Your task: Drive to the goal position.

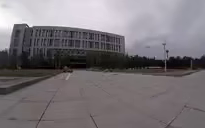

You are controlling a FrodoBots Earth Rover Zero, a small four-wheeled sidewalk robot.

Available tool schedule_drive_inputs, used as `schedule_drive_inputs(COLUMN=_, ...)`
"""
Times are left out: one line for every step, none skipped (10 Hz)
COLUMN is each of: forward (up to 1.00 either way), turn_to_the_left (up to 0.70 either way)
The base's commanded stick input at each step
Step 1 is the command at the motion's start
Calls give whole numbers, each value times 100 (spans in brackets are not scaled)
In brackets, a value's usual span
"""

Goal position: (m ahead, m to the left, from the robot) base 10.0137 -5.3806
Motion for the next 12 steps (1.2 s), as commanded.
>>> schedule_drive_inputs(forward=70, turn_to_the_left=0)
schedule_drive_inputs(forward=70, turn_to_the_left=0)
schedule_drive_inputs(forward=70, turn_to_the_left=0)
schedule_drive_inputs(forward=70, turn_to_the_left=0)
schedule_drive_inputs(forward=70, turn_to_the_left=0)
schedule_drive_inputs(forward=70, turn_to_the_left=0)
schedule_drive_inputs(forward=70, turn_to_the_left=0)
schedule_drive_inputs(forward=70, turn_to_the_left=0)
schedule_drive_inputs(forward=70, turn_to_the_left=0)
schedule_drive_inputs(forward=70, turn_to_the_left=0)
schedule_drive_inputs(forward=70, turn_to_the_left=0)
schedule_drive_inputs(forward=70, turn_to_the_left=0)
